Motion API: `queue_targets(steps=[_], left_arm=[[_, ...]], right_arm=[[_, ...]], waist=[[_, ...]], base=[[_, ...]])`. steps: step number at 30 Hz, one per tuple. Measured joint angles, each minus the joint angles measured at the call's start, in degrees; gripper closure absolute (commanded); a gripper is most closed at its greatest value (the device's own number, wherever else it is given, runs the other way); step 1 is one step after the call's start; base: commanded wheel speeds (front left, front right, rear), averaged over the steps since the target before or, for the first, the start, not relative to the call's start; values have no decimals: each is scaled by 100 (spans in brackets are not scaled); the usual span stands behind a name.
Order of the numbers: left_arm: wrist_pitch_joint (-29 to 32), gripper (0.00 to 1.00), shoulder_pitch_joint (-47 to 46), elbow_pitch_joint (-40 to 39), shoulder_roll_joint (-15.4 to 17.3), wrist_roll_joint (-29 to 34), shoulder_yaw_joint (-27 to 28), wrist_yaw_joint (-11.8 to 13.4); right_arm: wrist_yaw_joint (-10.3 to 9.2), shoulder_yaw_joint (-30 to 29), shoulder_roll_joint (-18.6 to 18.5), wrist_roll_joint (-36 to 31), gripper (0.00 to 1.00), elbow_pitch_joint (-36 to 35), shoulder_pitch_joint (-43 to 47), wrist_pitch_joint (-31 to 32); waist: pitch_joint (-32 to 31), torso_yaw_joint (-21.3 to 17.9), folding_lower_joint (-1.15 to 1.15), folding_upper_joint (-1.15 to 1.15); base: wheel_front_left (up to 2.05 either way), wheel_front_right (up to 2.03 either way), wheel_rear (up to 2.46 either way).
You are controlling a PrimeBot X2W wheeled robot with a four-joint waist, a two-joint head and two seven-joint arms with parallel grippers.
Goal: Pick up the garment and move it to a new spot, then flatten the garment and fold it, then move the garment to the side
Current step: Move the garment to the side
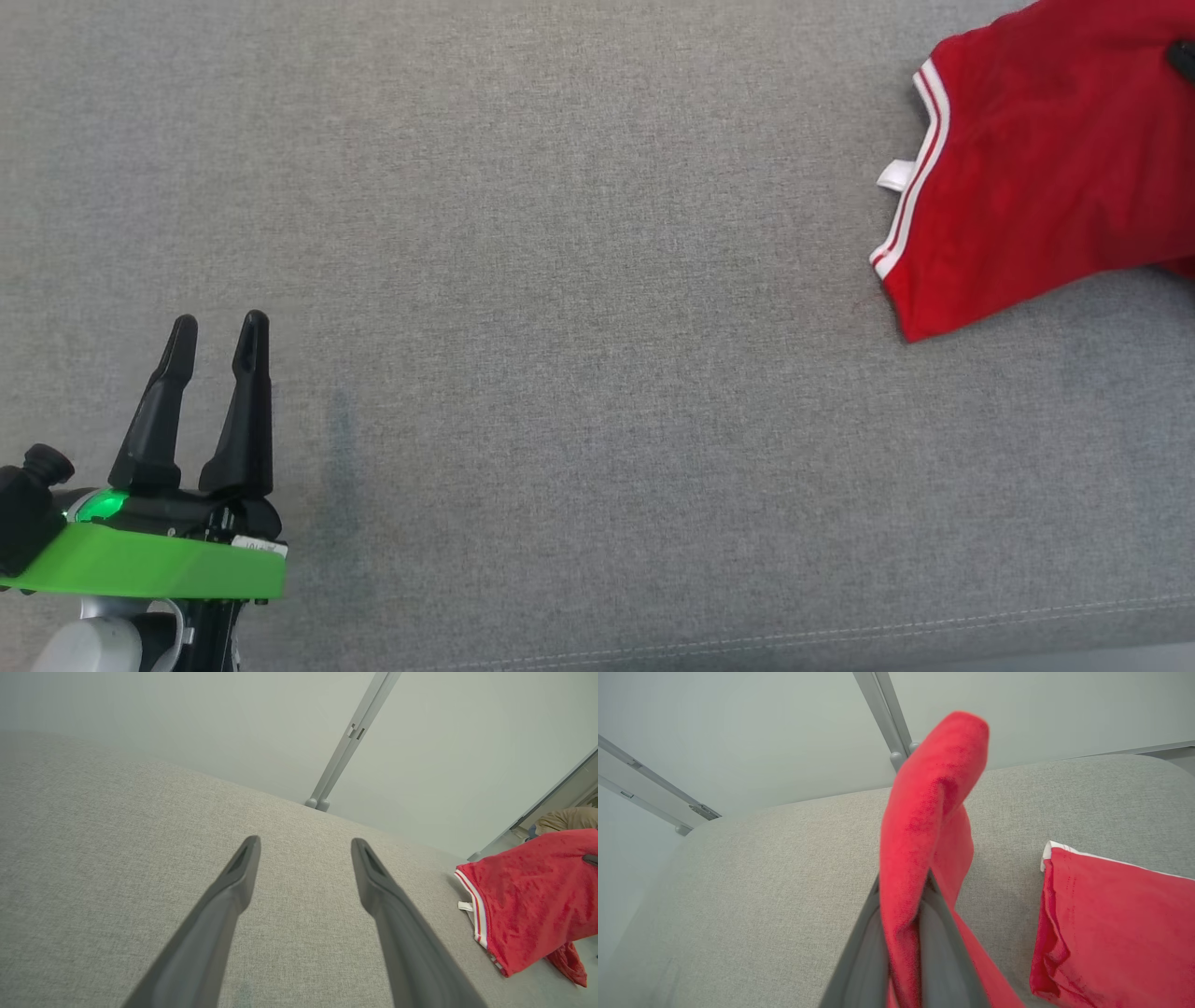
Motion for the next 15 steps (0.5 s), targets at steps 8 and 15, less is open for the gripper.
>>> queue_targets(steps=[8,15], left_arm=[[51,0,-74,-80,13,49,3,1],[102,0,-108,-109,54,99,44,26]], right_arm=[[-112,-212,-116,79,100,25,-191,96],[-201,-455,-124,203,100,194,-261,93]], waist=[[284,-192,0,0],[415,-302,0,0]], base=[[0,0,0],[0,0,0]])
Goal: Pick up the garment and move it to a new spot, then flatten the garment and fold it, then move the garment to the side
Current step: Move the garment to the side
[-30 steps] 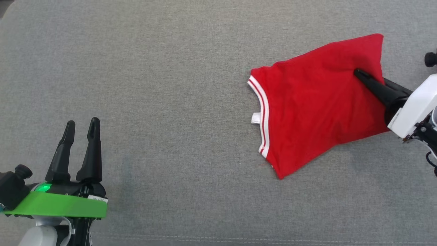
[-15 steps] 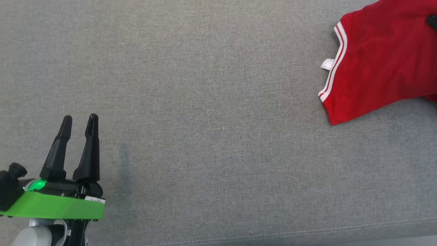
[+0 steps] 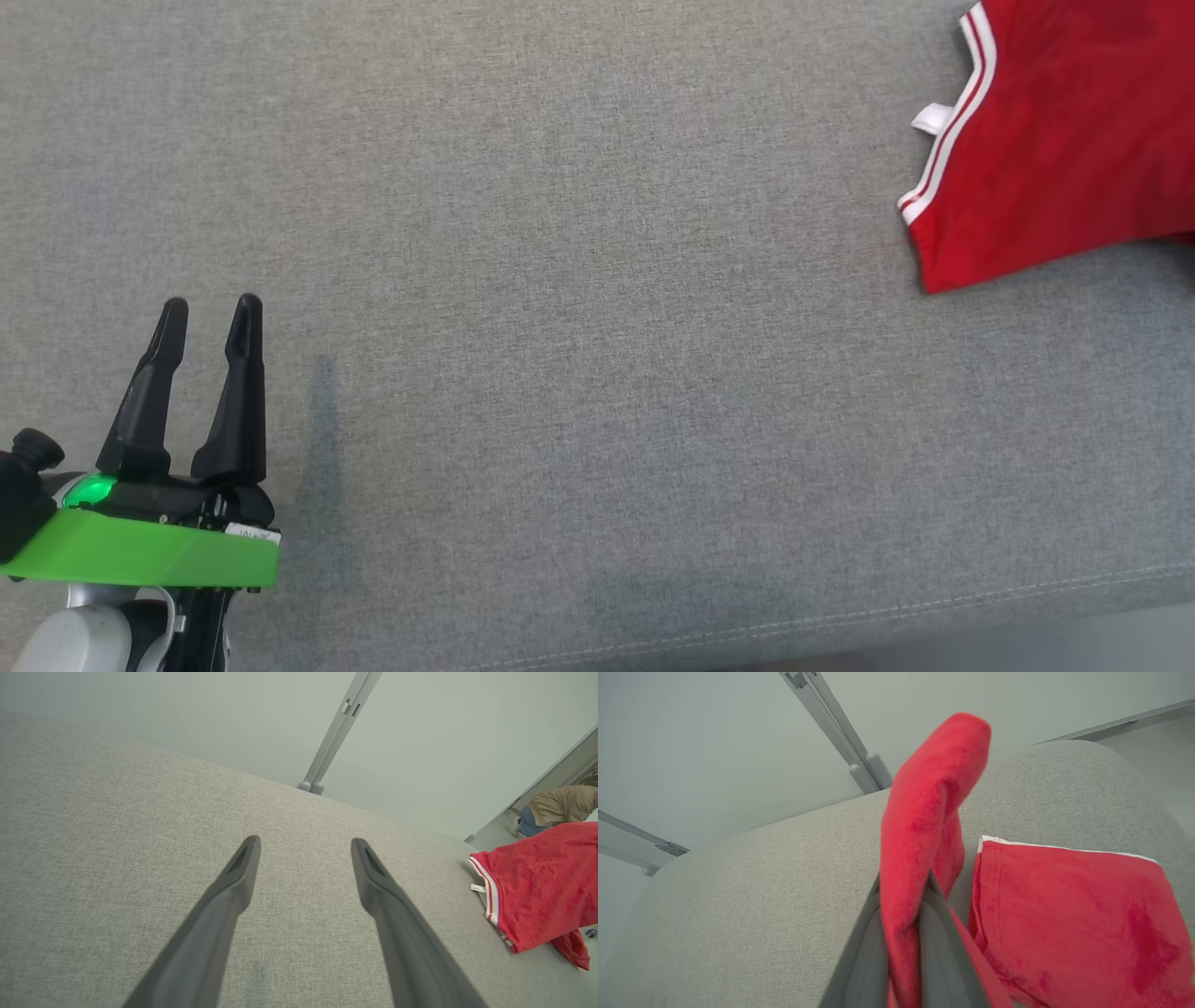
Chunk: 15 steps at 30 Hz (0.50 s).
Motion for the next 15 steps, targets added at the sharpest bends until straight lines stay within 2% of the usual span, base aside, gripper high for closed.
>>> queue_targets(steps=[10,13,14,15], left_arm=[[144,0,-16,-47,70,5,1,24],[205,0,-20,-62,116,22,-3,25],[247,0,-22,-71,125,42,-5,25],[253,0,-26,-76,132,43,-11,25]], right_arm=[[-178,-400,-56,-26,100,917,25,-250],[-297,-515,-55,-307,87,1340,118,-542],[-320,-545,-44,-401,69,1474,176,-651],[-364,-592,5,-514,7,1618,216,-803]], waist=[[124,-125,0,0],[154,-155,0,0],[162,-164,0,0],[166,-172,0,0]], base=[[0,0,0],[0,0,0],[0,0,0],[0,0,0]])
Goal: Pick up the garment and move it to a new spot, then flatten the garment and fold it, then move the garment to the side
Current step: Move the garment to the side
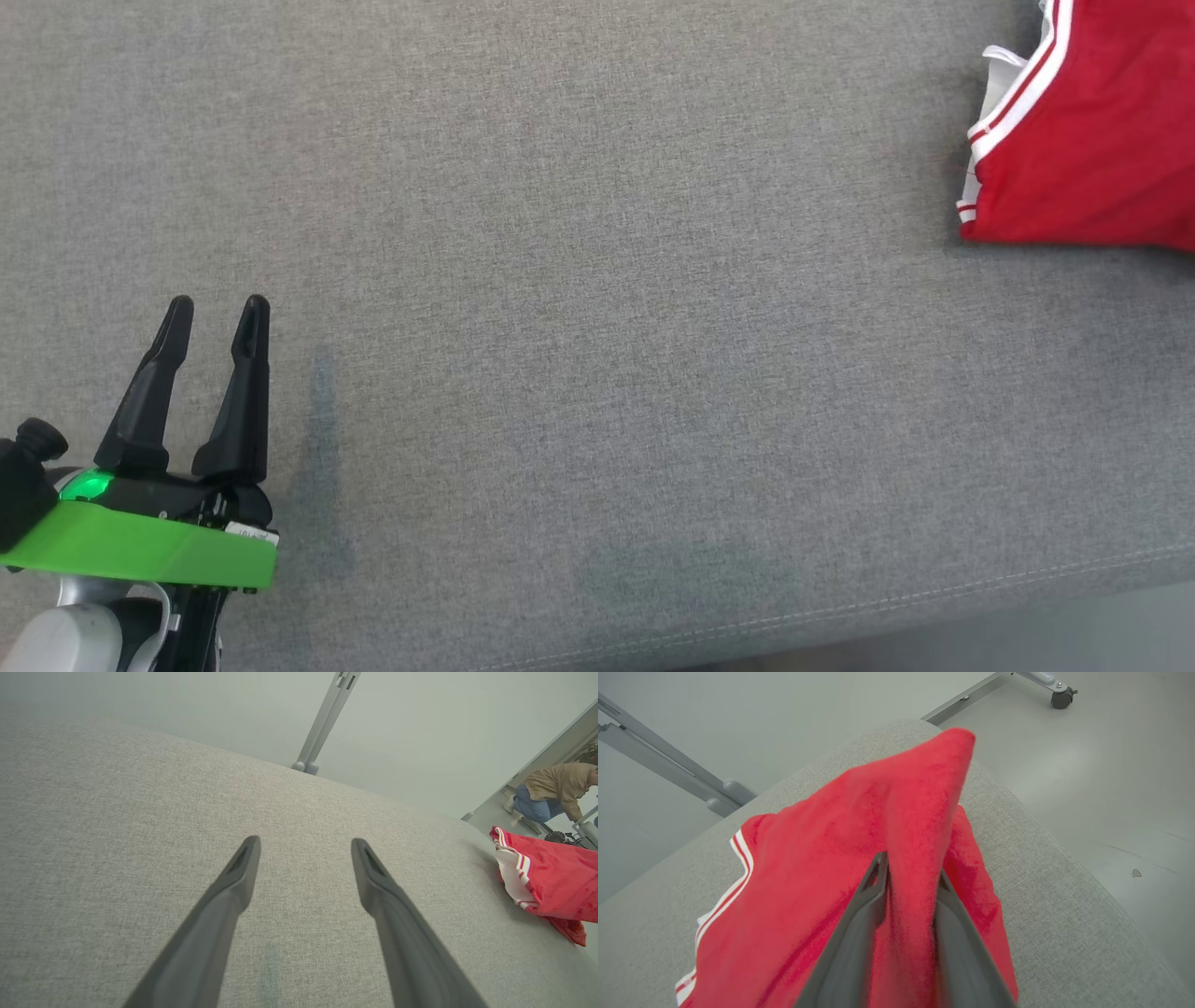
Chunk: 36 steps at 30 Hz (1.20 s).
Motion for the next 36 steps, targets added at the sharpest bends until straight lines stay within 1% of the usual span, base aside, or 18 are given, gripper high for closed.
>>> queue_targets(steps=[1,4,6,9,11,14,17,19,21,24,26,28,29,32,36], left_arm=[[26,0,-3,-14,2,0,1,2],[75,0,-52,-62,16,1,20,8],[76,0,-55,-77,21,1,63,13],[76,0,-54,-83,25,0,124,56],[74,0,-53,-78,19,0,170,56],[74,0,-51,-71,1,-1,179,57],[74,0,-51,-52,-11,-1,140,57],[69,0,-51,0,-21,-1,116,57],[49,0,-51,54,-25,1,111,57],[34,0,-42,126,-51,-1,113,57],[-3,0,-27,250,-34,49,123,57],[-52,0,41,371,-21,97,183,57],[-52,0,41,371,-21,97,183,57],[-119,0,139,514,-27,99,229,57],[-172,0,274,761,19,274,230,57]], right_arm=[[-34,-34,56,-88,0,130,45,-126],[-40,-58,349,-104,0,459,192,-353],[-38,-14,426,-143,0,524,191,-514],[-35,1,427,-182,0,515,175,-723],[-15,88,401,-324,0,516,176,-823],[74,241,345,-522,0,521,179,-964],[174,311,211,-793,0,513,189,-1236],[210,346,80,-1056,0,447,196,-1521],[246,331,41,-1171,0,304,197,-1794],[368,592,-45,-1647,0,27,291,-2153],[382,661,-57,-1844,0,-103,366,-2377],[383,722,-20,-1926,0,-258,461,-2576],[383,722,-20,-1926,0,-258,461,-2576],[382,805,153,-2005,0,-515,645,-2863],[363,929,386,-2114,0,-703,1053,-3153]], waist=[[1,-7,0,0],[-13,-25,0,0],[-31,-44,0,0],[-68,-90,0,0],[-101,-124,0,0],[-162,-185,0,0],[-246,-241,0,0],[-318,-270,0,0],[-401,-294,0,0],[-542,-324,0,0],[-645,-342,0,0],[-754,-351,0,0],[-754,-351,0,0],[-928,-343,0,0],[-1159,-279,0,0]], base=[[0,0,0],[0,0,0],[0,0,0],[0,0,0],[0,0,0],[0,0,0],[0,0,0],[0,0,0],[0,0,0],[0,0,0],[0,0,0],[0,0,0],[0,0,0],[0,0,0],[0,0,0]])
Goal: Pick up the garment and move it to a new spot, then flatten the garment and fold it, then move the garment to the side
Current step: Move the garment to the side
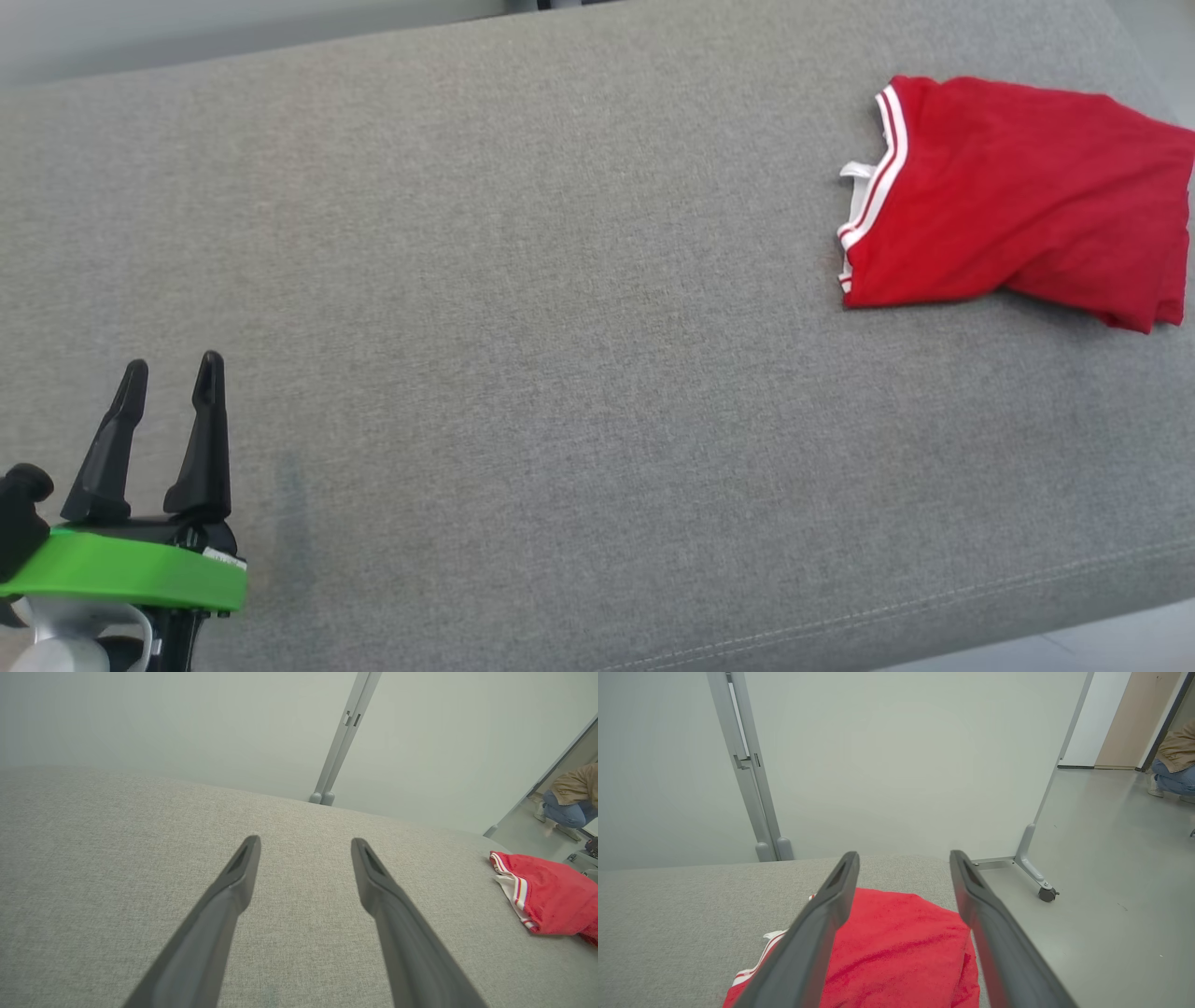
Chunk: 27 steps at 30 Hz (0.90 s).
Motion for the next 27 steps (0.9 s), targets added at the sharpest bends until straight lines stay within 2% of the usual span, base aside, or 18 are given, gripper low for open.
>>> queue_targets(steps=[13,19,27], left_arm=[[-151,0,404,621,18,308,64,1],[-199,0,450,802,-13,483,5,1],[-244,0,475,988,-3,735,-107,1]], right_arm=[[-153,804,668,-474,0,-326,901,-437],[-307,886,856,-714,0,-264,1279,-543],[-358,1069,1107,-935,0,-172,1537,-624]], waist=[[-691,357,0,0],[-925,618,0,0],[-1223,917,0,0]], base=[[0,0,0],[0,0,0],[0,0,0]])
